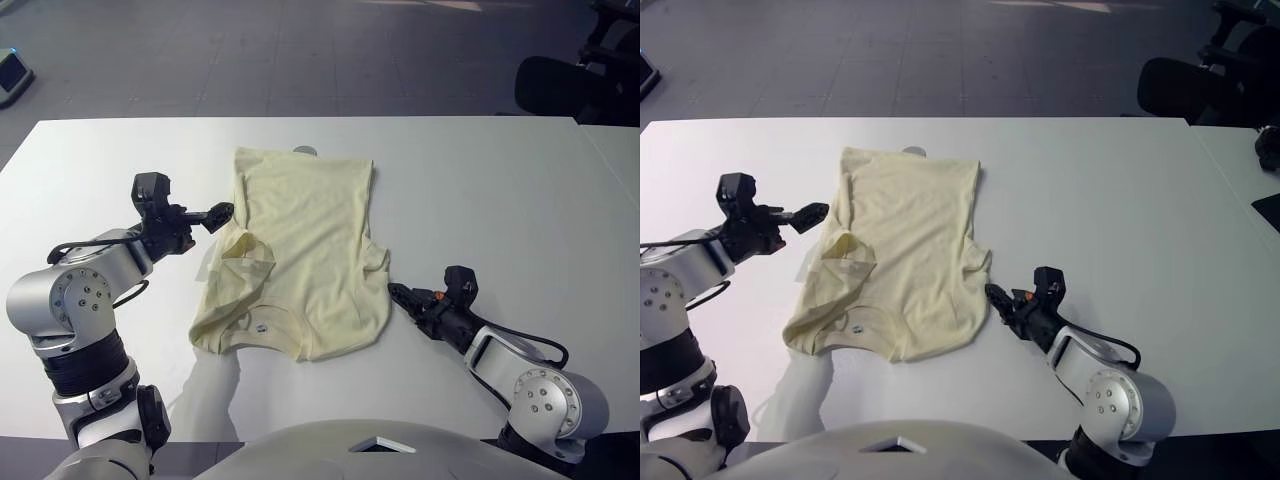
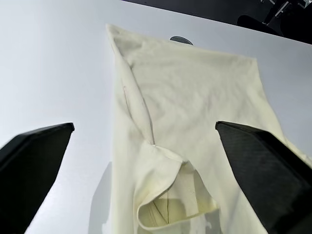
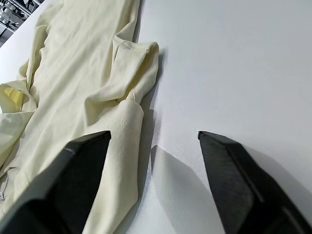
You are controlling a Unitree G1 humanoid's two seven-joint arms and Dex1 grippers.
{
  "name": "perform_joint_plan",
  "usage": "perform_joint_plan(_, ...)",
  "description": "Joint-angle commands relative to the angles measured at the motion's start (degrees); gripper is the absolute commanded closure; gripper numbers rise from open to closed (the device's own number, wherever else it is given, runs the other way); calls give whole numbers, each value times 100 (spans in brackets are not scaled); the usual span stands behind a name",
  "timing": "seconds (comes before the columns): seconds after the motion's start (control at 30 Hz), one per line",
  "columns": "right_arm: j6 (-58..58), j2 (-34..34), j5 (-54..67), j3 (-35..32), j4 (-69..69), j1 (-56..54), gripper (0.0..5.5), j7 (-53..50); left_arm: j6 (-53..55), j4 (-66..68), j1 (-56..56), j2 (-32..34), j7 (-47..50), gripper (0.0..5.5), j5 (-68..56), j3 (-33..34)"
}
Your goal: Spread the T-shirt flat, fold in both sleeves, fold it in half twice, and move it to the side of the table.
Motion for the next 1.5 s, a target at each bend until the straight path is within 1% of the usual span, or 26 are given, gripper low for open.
perform_joint_plan(0.03,-10,717,126,146,159,229,296,-155,-96,114,-9,33,16,10,110,-64)
perform_joint_plan(0.3,57,638,377,235,321,148,437,-275,-101,53,20,-64,79,10,143,-98)
perform_joint_plan(0.33,53,630,391,236,333,144,461,-292,-101,53,20,-66,84,10,144,-103)
perform_joint_plan(0.43,74,595,471,264,375,131,501,-344,-115,66,28,-64,90,10,151,-110)
perform_joint_plan(0.5,98,582,517,301,401,123,542,-363,-151,91,44,-53,86,10,171,-119)
perform_joint_plan(0.67,128,505,613,197,396,41,547,-415,-182,88,68,-59,92,10,194,-137)
perform_joint_plan(0.8,186,383,696,-158,286,-106,547,-451,-211,108,70,-69,99,10,212,-147)
perform_joint_plan(1.0,347,-180,750,-875,280,-265,547,-320,-366,125,302,21,73,10,286,-91)
perform_joint_plan(1.1,435,-524,740,-1229,366,-485,547,-204,-687,163,560,190,-38,10,420,-158)
perform_joint_plan(1.17,509,-641,746,-1362,387,-654,547,-161,-949,171,597,180,-61,10,492,-140)
perform_joint_plan(1.37,859,-695,749,-1397,181,-1140,547,-123,-1626,-19,465,68,26,10,619,-107)
perform_joint_plan(1.5,970,-496,846,-1157,-168,-1295,547,-194,-1755,-65,528,121,34,10,677,-196)
